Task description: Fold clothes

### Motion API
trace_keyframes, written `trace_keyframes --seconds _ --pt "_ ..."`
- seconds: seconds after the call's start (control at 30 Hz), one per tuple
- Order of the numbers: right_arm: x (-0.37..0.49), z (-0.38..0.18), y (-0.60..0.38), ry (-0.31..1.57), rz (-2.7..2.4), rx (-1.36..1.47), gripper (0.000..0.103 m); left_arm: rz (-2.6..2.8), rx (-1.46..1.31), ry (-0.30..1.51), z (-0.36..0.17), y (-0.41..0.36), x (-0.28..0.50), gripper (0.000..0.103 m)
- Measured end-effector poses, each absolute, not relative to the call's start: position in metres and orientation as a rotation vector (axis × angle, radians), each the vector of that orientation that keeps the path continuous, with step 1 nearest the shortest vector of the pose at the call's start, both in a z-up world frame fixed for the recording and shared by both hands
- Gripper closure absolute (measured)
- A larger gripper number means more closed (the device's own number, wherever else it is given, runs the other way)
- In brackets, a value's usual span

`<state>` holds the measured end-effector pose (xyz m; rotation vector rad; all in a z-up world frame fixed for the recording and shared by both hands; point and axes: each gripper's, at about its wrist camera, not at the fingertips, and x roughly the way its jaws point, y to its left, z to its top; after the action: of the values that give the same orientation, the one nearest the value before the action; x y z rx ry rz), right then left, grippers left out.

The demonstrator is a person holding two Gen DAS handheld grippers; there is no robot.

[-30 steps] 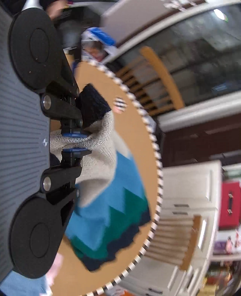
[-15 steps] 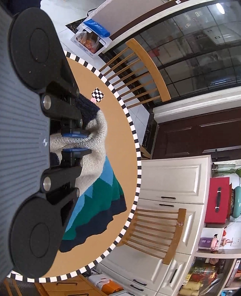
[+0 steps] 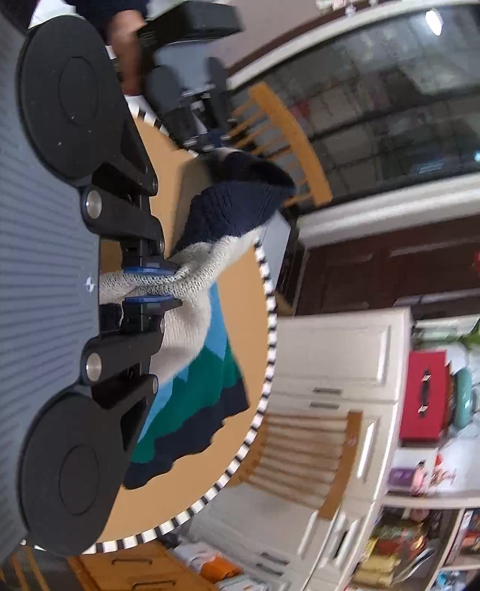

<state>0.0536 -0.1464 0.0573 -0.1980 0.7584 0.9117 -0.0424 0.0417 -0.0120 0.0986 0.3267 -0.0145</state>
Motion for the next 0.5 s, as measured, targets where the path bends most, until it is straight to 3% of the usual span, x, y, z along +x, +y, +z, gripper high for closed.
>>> trace_keyframes --seconds 0.23,0.5 --pt "0.027 0.129 -0.180 0.622 0.999 -0.131 0.092 0.006 0.119 0.189 0.085 0.044 -0.096 0.094" --pt "-0.018 0.236 -0.207 0.367 1.006 -0.232 0.092 0.023 0.293 -0.030 0.242 -0.013 -0.170 0.093"
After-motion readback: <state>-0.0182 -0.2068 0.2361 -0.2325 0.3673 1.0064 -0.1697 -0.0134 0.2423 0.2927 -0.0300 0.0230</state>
